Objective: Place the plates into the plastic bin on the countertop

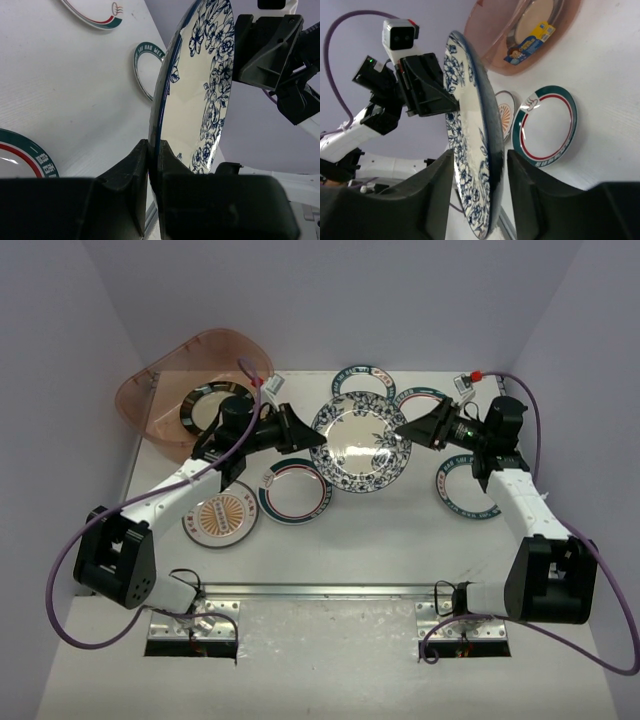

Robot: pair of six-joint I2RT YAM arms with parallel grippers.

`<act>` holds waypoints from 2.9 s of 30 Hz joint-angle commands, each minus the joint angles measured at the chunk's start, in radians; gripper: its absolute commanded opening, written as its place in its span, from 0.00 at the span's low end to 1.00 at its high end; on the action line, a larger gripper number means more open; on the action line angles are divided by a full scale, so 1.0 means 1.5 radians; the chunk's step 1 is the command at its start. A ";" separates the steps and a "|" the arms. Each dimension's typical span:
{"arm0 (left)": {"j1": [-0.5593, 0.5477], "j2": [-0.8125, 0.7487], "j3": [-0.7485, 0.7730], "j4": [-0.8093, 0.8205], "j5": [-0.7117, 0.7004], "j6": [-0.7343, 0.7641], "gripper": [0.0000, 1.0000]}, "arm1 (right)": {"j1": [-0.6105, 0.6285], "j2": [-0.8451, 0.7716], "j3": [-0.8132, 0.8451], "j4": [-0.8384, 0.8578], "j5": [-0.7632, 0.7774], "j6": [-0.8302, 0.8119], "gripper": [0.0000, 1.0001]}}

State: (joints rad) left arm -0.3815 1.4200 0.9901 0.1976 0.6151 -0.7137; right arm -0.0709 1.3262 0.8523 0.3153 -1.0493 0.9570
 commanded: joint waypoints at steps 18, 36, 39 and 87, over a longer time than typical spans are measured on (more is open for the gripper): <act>0.437 0.130 0.309 -0.267 -0.281 -0.055 0.00 | -0.011 -0.166 -0.006 -0.350 0.239 -0.222 0.99; 0.450 0.403 0.418 -0.264 -0.244 -0.043 0.31 | -0.011 -0.167 -0.064 -0.298 0.160 -0.232 0.99; 0.449 0.398 0.399 -0.275 -0.262 -0.048 0.56 | -0.011 -0.163 -0.061 -0.301 0.156 -0.234 0.99; 0.402 -0.299 0.072 -0.320 -0.270 0.084 1.00 | 0.319 0.453 0.133 -0.072 0.337 -0.087 0.81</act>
State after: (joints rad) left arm 0.2237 1.1681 1.3051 -0.4113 0.0286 -0.5986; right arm 0.4065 1.9272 1.0014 0.0761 -0.5431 0.7392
